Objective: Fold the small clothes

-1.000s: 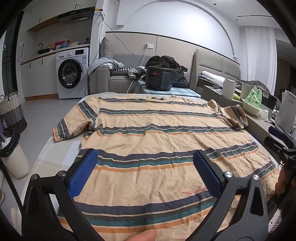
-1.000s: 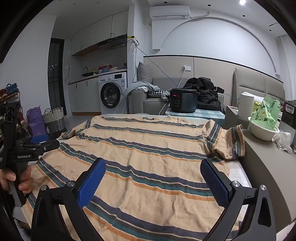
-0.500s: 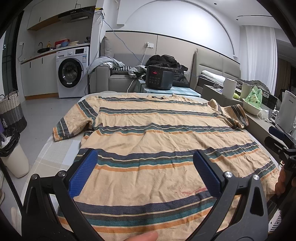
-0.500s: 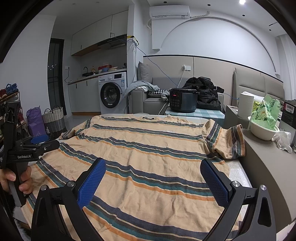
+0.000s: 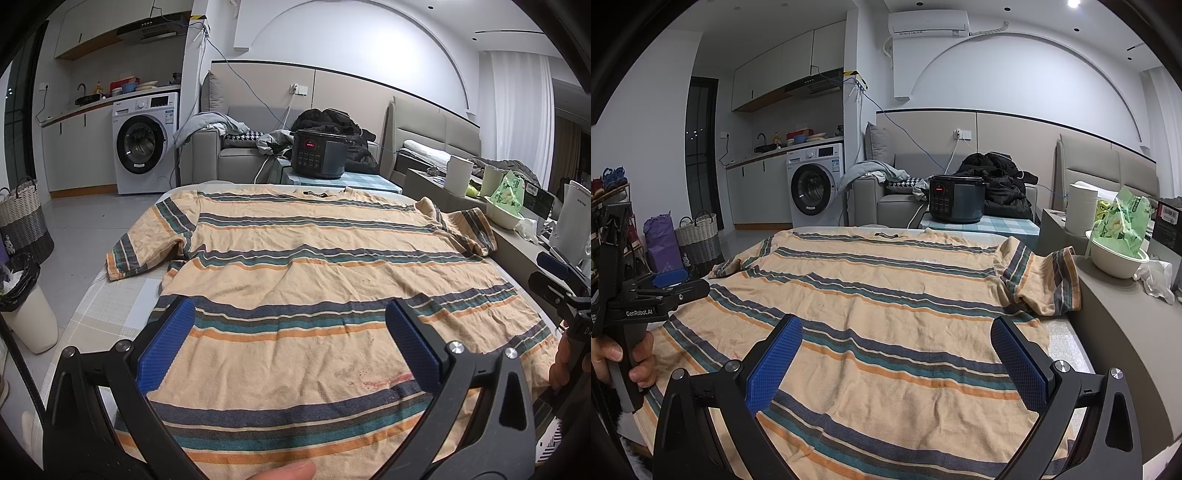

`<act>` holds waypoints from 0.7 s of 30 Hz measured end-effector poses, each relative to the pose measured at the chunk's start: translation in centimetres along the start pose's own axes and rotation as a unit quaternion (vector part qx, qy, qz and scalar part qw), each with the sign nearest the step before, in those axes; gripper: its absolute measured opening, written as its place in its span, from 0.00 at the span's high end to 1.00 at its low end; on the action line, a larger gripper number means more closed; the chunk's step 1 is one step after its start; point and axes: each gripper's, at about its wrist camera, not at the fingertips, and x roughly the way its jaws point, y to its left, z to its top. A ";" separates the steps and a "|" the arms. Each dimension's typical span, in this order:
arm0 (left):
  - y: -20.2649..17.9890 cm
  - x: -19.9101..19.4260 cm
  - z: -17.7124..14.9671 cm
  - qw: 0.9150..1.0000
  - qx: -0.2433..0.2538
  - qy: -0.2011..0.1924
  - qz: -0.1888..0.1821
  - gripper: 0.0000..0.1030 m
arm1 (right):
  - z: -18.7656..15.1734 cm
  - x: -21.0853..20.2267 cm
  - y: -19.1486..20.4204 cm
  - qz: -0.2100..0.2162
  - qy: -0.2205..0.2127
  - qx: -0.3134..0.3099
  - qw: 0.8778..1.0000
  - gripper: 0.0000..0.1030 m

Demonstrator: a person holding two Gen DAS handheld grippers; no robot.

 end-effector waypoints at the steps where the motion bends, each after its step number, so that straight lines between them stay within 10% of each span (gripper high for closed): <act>1: 0.0 0.0 0.0 1.000 0.000 0.000 0.000 0.01 | 0.0 0.0 0.0 0.000 0.000 0.000 1.000 0.00; 21: -0.1 0.3 -0.3 1.000 0.000 0.001 -0.001 0.01 | -0.2 0.2 0.0 -0.004 0.000 0.004 1.000 0.00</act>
